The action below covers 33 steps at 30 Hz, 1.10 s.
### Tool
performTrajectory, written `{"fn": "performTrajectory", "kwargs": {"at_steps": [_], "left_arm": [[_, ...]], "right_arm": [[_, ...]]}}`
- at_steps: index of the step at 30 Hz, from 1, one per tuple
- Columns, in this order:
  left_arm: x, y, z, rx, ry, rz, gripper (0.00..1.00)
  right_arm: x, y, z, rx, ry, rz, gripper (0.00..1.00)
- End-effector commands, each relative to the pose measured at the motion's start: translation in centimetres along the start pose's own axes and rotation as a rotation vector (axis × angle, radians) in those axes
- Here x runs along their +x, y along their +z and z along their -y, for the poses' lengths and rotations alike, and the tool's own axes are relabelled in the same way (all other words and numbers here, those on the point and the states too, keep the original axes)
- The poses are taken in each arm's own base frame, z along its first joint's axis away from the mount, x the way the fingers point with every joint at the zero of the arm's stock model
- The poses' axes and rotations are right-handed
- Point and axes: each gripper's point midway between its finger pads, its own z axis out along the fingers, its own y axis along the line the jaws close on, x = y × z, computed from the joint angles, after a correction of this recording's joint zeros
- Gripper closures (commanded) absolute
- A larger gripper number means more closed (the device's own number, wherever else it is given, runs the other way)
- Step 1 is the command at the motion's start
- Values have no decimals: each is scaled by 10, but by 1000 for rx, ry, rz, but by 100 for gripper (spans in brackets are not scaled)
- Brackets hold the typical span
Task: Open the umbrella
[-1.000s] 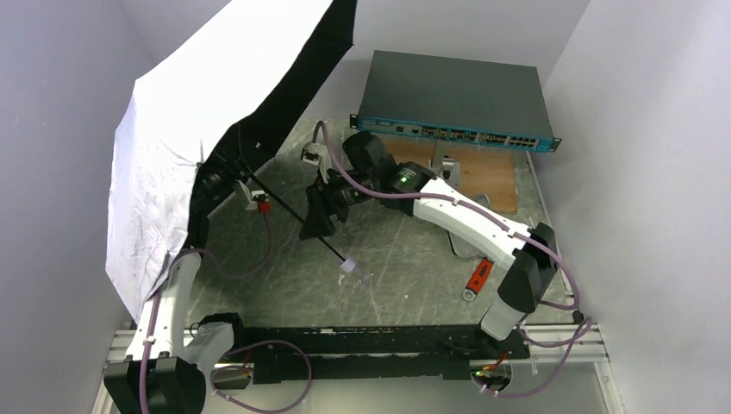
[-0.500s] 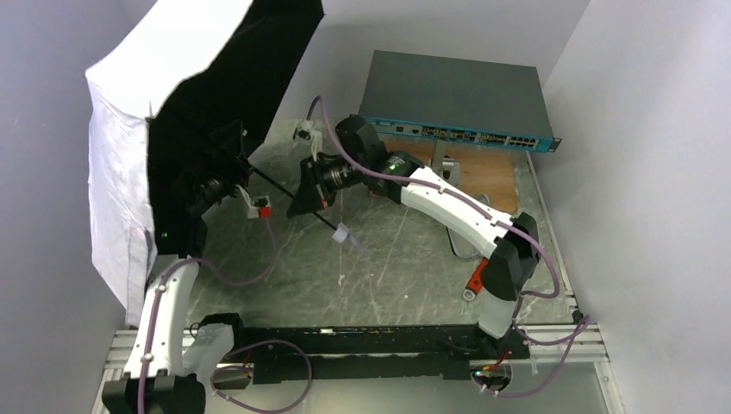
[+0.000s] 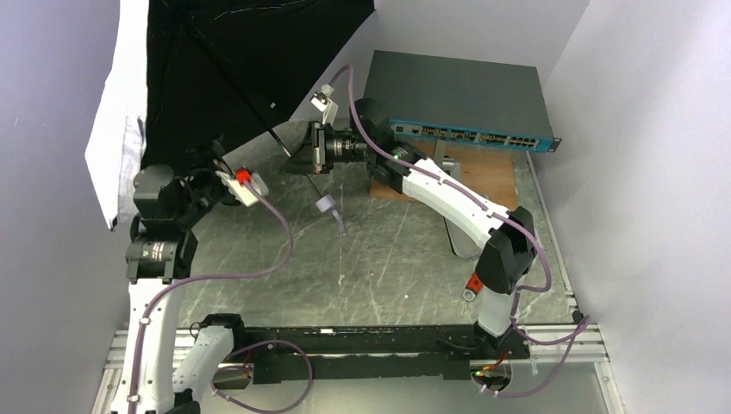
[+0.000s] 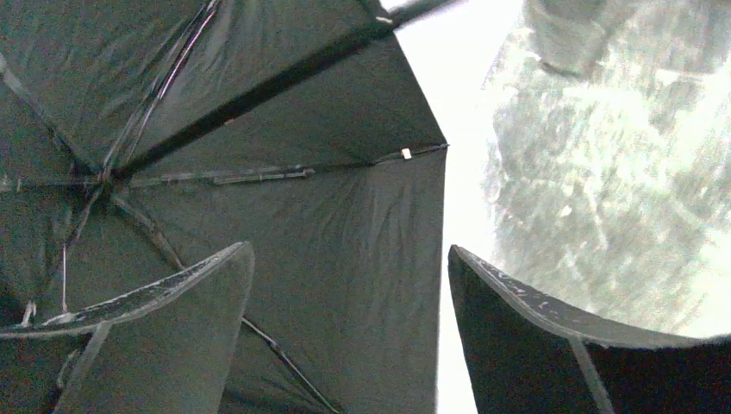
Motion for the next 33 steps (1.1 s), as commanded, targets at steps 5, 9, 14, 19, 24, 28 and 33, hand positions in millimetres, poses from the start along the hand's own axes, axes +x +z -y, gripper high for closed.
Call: {"fn": "performTrajectory", "kwargs": {"at_steps": [5,9,14,19,24,28,33], "left_arm": [[-30,-37,-31,-134,-657,-35,16],[-79,-61,-24,-37,-714,128,7],[-135,-92,-12,141,-776,267,3],[-164,-122,-26,77,-862,336,1],[-158,-149,-41,-167,-871,250,0],[-175,-174,-59,-350,-734,223,0],[-240,-204,-75,-425,-491,327,0]], "right_arm": [[-66,1,-25,4,-167,263,100],[-68,6,-1,38,-253,302,100],[-57,18,26,44,-283,293,100],[-55,31,57,87,-304,329,100],[-40,46,81,81,-386,351,100],[-23,65,95,108,-463,386,100],[-18,79,127,213,-428,441,100]]}}
